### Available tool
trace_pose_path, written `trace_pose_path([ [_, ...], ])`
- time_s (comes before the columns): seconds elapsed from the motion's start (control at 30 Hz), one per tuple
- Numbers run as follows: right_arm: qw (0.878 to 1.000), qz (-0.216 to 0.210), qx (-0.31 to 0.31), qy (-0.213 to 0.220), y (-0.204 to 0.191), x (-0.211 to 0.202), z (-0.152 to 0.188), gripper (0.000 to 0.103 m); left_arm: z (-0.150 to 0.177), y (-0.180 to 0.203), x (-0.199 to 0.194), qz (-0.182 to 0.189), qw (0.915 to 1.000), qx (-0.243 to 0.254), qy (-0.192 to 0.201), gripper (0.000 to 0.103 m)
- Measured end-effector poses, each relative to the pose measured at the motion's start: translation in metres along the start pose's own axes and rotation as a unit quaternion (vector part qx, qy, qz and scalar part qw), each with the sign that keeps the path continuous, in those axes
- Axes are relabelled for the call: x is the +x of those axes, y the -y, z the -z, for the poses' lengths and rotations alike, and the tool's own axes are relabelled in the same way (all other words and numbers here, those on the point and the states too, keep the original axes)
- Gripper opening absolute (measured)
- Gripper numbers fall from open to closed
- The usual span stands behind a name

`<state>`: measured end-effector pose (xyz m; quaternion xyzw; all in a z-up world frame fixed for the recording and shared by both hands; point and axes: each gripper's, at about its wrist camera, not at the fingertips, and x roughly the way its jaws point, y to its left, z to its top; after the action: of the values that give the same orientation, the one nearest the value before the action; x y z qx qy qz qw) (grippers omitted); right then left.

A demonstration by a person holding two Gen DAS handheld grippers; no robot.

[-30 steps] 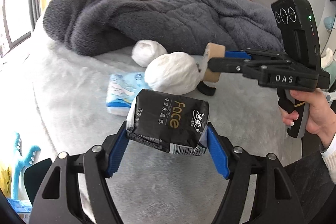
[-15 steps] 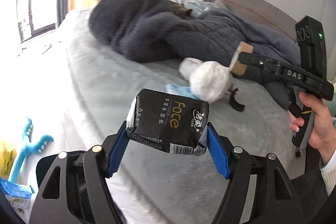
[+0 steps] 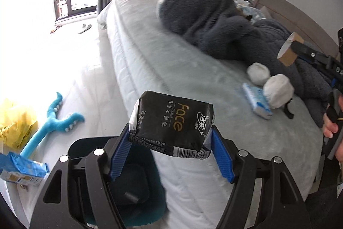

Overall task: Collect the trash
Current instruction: 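Carry the tissue pack and cardboard tube over the teal bin, then open both grippers to drop the pack and tube into the bin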

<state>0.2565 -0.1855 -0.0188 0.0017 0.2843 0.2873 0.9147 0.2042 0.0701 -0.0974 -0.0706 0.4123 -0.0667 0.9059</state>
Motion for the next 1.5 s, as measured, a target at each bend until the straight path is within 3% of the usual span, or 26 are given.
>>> trace_pose_path([
  [0.3,0.999,-0.033,-0.007,-0.027,-0.048,0.039,-0.002,0.043,0.020,-0.060,0.009,-0.058,0.9960,-0.047,-0.049,0.073],
  [0.57,0.996,-0.068,-0.014,-0.052,-0.097,0.070,0.000,0.043,0.042,-0.106,0.014,-0.077,0.9893,-0.087,-0.088,0.073],
  [0.83,0.991,-0.091,-0.037,-0.086,-0.143,0.100,0.011,0.043,0.063,-0.137,0.026,-0.073,0.9820,-0.115,-0.131,0.073],
  [1.07,0.984,-0.111,-0.047,-0.132,-0.181,0.129,0.028,0.043,0.084,-0.157,0.037,-0.052,0.9708,-0.144,-0.185,0.074],
  [1.2,0.979,-0.119,-0.041,-0.161,-0.192,0.149,0.038,0.043,0.094,-0.169,0.038,-0.042,0.9644,-0.161,-0.206,0.081],
  [1.5,0.969,-0.117,-0.021,-0.219,-0.210,0.192,0.065,0.043,0.093,-0.188,0.012,-0.029,0.9667,-0.179,-0.180,0.085],
])
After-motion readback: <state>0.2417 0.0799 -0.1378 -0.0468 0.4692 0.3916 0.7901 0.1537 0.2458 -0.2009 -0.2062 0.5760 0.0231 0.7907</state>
